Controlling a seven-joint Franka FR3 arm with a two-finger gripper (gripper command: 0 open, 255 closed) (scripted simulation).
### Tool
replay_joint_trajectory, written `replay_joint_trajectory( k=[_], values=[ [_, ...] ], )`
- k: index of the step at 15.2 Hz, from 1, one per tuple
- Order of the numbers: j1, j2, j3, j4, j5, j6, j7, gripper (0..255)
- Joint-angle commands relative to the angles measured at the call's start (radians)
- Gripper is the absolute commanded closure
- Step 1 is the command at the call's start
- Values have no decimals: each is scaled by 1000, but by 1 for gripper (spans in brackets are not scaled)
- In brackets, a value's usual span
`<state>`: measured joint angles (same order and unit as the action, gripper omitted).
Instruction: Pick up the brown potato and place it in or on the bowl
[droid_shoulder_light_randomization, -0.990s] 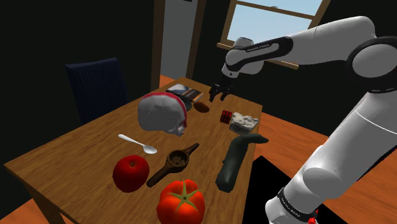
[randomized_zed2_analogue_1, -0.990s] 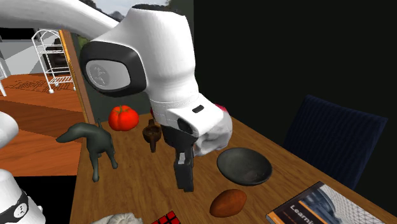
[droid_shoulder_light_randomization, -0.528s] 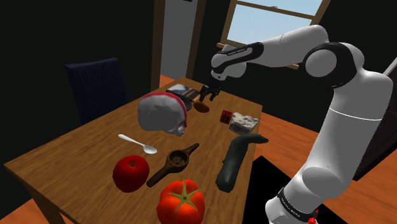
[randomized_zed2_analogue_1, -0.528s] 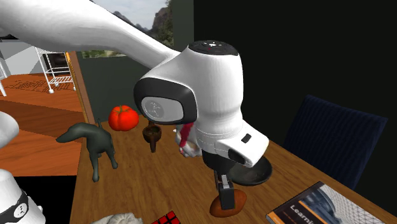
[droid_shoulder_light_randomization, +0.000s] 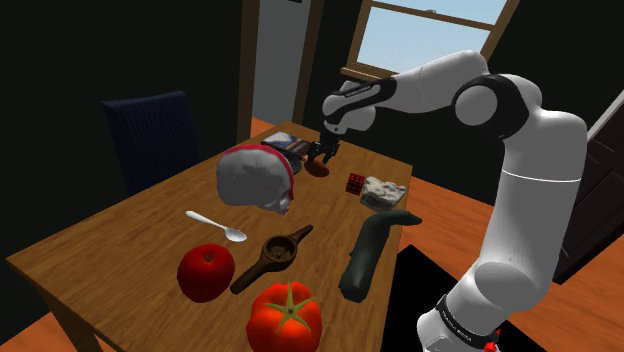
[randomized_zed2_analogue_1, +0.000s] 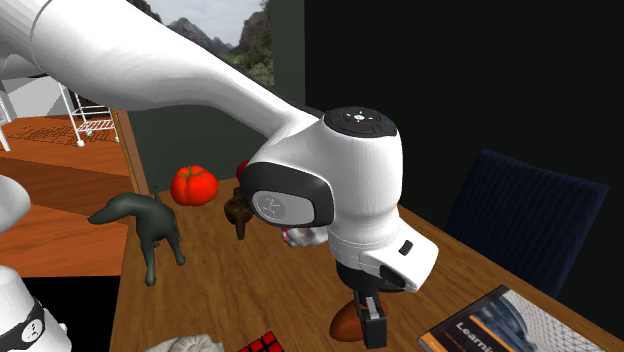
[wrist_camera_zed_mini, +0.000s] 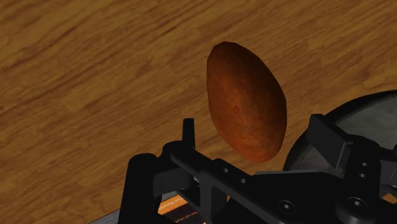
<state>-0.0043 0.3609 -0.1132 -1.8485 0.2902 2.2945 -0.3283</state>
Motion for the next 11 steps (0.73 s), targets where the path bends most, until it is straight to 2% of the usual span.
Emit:
replay_joint_trajectory(
  k=[1, 9, 10, 11],
  values=[
    [1, 21, 4, -7, 7, 28, -5, 0],
    [1, 21, 4, -7, 7, 28, -5, 0],
    [1, 21, 4, -7, 7, 28, -5, 255],
    [1, 20, 4, -7, 7, 28, -5, 255]
  ],
)
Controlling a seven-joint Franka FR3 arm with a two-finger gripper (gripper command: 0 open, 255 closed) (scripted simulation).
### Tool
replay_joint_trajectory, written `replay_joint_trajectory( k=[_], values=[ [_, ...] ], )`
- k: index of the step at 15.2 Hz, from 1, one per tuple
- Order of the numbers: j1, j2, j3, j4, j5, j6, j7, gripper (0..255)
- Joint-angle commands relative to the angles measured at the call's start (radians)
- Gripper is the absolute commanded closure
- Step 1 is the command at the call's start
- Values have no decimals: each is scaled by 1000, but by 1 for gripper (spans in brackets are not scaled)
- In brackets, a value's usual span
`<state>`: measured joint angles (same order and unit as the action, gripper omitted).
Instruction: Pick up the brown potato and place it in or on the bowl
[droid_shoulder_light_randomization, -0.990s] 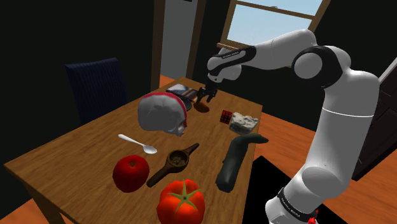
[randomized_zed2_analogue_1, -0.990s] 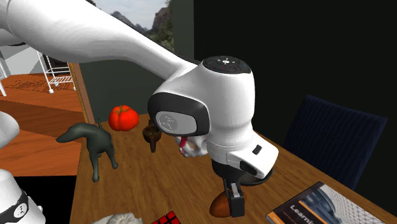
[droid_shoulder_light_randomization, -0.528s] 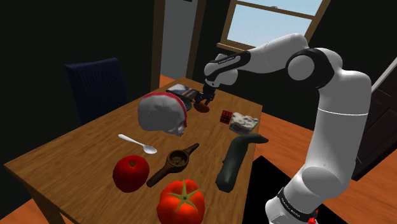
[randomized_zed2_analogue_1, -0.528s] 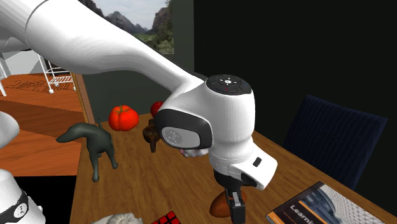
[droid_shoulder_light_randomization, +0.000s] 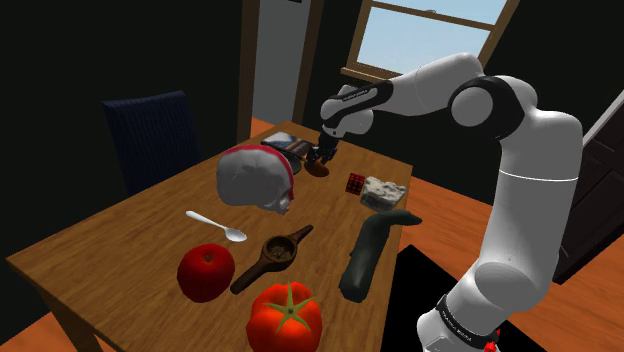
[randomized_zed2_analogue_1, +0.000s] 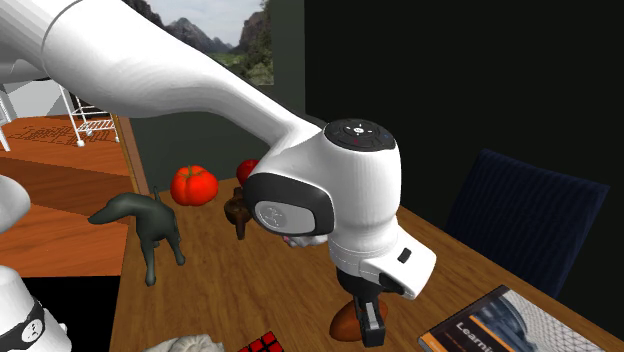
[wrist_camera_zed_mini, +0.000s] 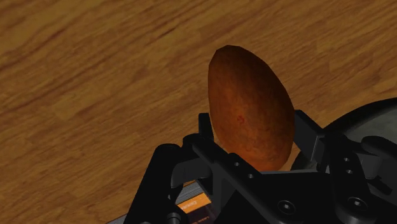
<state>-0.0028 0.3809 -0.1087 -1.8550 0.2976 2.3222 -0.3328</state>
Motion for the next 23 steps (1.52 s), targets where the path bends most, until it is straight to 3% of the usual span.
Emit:
replay_joint_trajectory(
  k=[1, 8, 23],
  values=[
    [0, 0, 0, 0, 0, 0, 0, 255],
    [0, 1, 0, 0, 0, 0, 0, 255],
    [6, -90, -15, 79, -42, -164, 50, 255]
  ],
)
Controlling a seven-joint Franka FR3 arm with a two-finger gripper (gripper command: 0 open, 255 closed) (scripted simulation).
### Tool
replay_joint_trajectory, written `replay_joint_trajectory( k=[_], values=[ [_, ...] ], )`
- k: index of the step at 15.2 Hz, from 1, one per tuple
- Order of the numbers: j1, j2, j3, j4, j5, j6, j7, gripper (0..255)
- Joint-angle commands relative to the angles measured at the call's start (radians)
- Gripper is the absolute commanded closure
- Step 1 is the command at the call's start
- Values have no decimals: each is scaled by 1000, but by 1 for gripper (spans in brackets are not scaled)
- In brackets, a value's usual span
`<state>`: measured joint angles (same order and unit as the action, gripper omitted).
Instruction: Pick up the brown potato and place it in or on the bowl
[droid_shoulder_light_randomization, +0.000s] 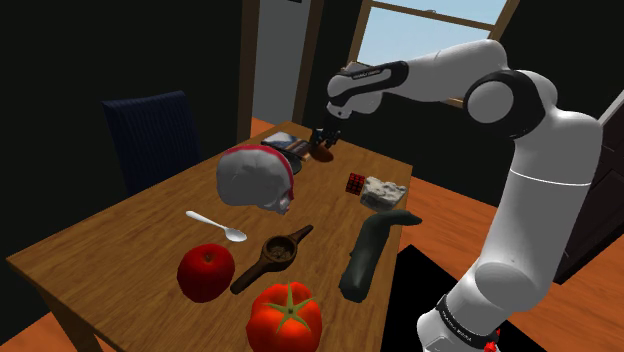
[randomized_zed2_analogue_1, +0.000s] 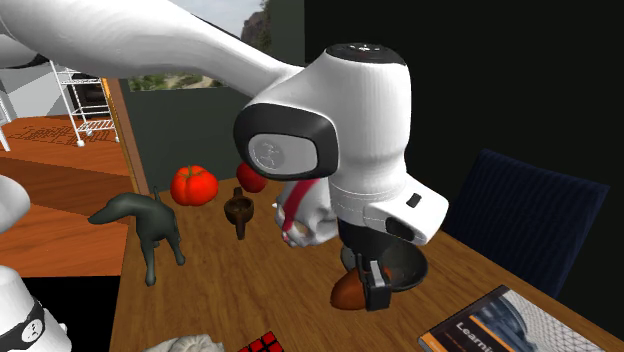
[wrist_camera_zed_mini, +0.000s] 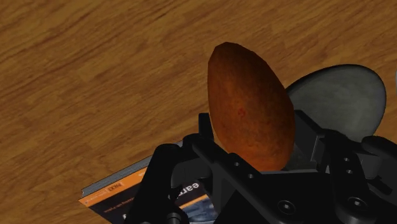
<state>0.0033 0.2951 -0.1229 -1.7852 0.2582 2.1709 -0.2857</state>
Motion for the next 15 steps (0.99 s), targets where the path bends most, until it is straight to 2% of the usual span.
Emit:
replay_joint_trajectory(
  k=[1, 9, 15],
  values=[
    [0, -9, -2, 16, -5, -25, 6, 255],
    [0, -36, -6, 73, -19, -107, 26, 255],
    [68, 78, 30, 240, -36, -139, 149, 255]
  ],
)
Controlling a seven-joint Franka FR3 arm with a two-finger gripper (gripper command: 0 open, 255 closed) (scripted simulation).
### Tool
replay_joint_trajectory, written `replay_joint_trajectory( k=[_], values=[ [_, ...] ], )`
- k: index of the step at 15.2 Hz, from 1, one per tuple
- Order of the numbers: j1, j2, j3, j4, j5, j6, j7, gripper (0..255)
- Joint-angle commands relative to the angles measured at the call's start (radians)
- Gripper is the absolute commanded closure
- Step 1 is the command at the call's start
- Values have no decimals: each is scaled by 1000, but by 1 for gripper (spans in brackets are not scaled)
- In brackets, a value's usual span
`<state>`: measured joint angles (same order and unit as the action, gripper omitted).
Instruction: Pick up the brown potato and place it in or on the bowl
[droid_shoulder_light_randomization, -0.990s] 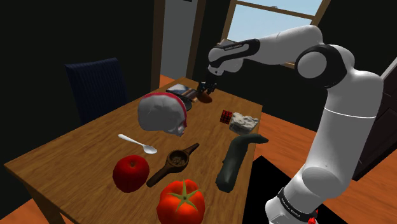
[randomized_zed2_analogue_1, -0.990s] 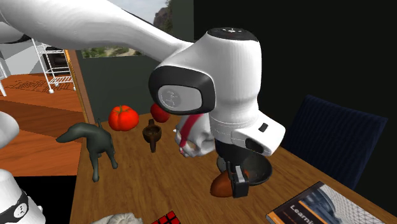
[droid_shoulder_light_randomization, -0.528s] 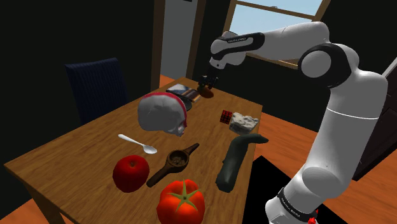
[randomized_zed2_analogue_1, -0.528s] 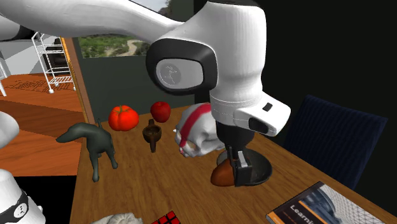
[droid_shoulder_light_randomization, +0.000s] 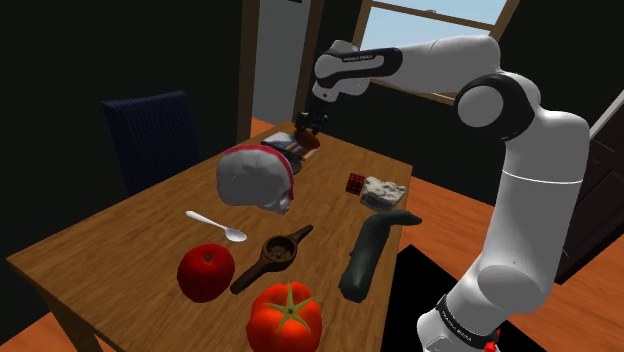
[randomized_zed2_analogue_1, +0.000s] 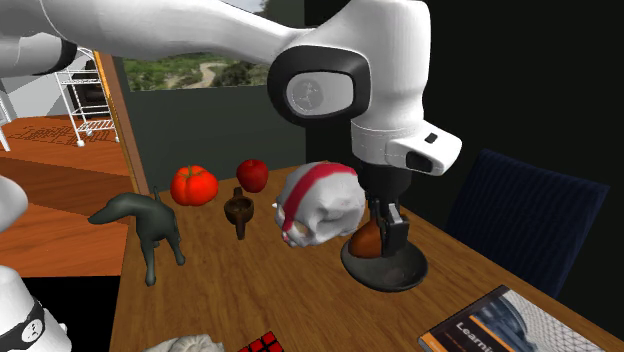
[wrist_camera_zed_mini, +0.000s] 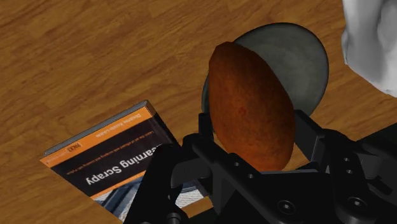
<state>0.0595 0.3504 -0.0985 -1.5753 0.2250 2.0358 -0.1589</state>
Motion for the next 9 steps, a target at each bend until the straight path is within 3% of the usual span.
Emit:
replay_joint_trajectory(
  k=[1, 5, 9],
  values=[
    [24, 45, 11, 64, -6, -12, 42, 255],
    [72, 161, 30, 245, -22, -63, 129, 255],
    [73, 168, 32, 203, -18, -14, 121, 255]
  ],
)
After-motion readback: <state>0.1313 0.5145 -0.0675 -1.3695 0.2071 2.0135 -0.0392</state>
